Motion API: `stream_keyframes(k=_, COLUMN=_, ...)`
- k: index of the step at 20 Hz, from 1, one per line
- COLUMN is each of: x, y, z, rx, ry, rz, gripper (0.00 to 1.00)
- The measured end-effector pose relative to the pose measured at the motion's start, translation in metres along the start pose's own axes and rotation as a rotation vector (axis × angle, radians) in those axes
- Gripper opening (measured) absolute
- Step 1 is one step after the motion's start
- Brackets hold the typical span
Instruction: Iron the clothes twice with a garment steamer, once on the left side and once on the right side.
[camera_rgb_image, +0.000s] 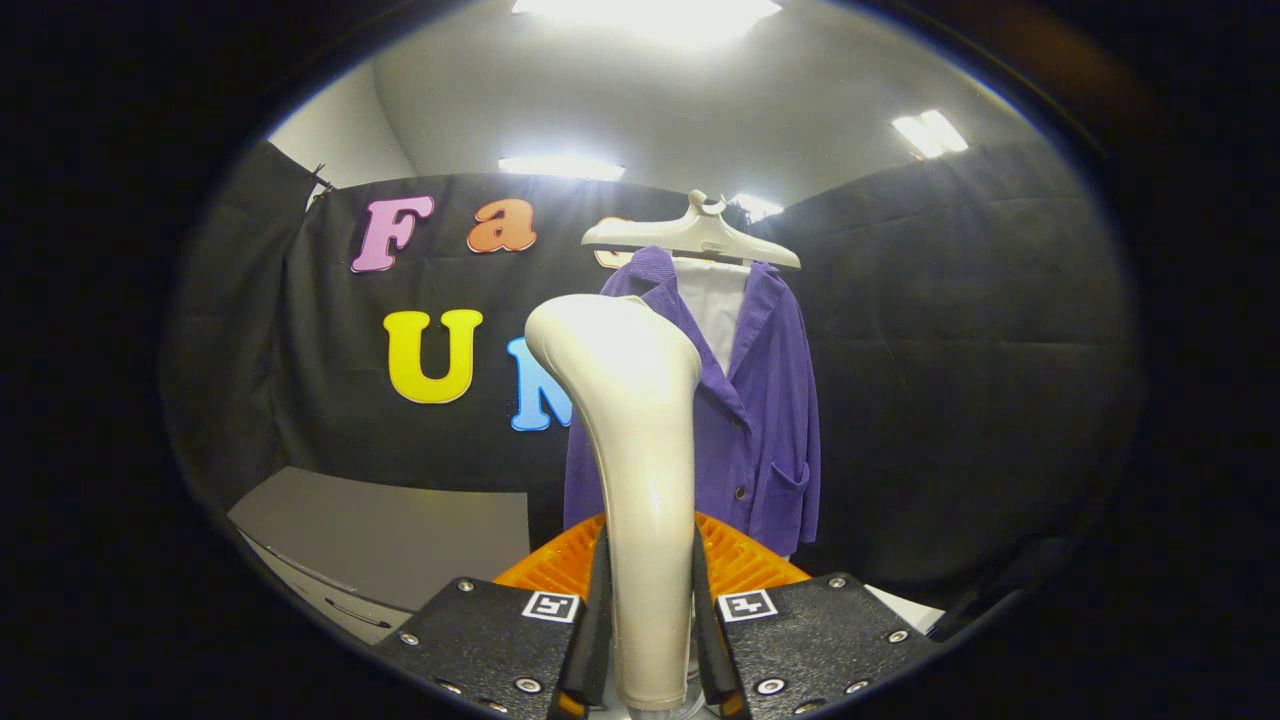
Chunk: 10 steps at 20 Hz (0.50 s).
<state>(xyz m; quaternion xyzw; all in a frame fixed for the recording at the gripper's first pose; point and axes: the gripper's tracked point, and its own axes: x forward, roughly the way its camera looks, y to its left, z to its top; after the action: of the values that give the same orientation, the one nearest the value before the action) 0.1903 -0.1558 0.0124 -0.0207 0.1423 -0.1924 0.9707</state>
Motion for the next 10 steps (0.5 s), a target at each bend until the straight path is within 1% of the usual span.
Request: stream_keyframes(k=10, x=0.08, y=0.011, z=0.034, rx=0.004, ry=-0.044, rz=-0.091, gripper=0.36)
